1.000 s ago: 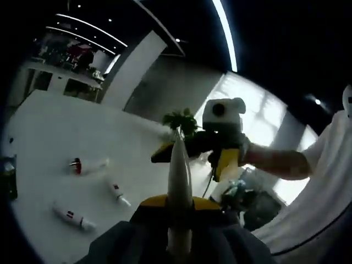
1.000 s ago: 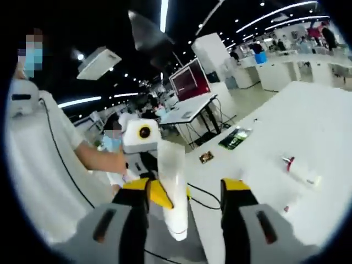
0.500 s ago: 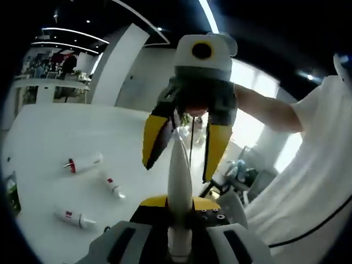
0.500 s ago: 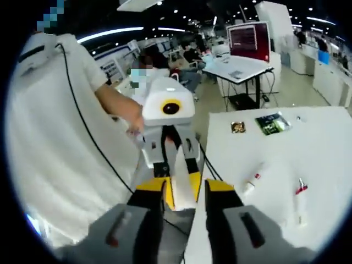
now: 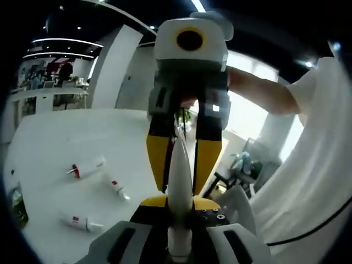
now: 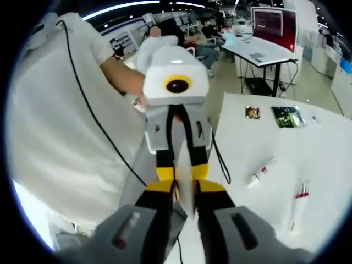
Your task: Arrange the skincare products in the storage area until every visible bottle or jar stands upright without overlapping.
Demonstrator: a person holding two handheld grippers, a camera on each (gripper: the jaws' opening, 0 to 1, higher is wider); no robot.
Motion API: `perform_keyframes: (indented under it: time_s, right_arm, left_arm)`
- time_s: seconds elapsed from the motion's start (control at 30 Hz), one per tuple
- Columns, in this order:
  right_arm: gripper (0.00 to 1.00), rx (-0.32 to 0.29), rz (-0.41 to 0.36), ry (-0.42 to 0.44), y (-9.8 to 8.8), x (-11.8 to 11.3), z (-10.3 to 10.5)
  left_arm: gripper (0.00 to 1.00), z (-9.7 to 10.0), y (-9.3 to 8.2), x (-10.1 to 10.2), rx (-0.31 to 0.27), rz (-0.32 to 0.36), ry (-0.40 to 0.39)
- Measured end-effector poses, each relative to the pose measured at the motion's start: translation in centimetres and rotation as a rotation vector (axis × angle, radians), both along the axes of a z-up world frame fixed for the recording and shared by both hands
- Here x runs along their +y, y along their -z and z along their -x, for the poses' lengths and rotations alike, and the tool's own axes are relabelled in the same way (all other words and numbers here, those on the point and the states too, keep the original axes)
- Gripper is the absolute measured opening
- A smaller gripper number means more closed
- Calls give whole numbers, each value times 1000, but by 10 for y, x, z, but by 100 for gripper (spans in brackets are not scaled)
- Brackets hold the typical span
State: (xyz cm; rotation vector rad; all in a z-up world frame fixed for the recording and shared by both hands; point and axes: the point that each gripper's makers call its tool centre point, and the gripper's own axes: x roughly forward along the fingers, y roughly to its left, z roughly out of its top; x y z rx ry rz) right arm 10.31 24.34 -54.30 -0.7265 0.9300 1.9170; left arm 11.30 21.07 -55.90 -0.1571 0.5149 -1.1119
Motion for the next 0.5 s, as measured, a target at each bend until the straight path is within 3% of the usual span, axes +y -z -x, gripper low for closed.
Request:
perform_keyframes:
  time_s: [0.13,0.2,0.5]
  right_arm:
    - [16,1,8,-10,1,0,1]
    - [14,-14,66,-87,9,2,9]
    - [10,-57,89,-175,11,7,10]
  left_arm:
    - [13,2,2,3,3,0,-11]
    - [13,5,6,5,-7,-11,-18]
    - [15,4,8,11,-27,-27,-66]
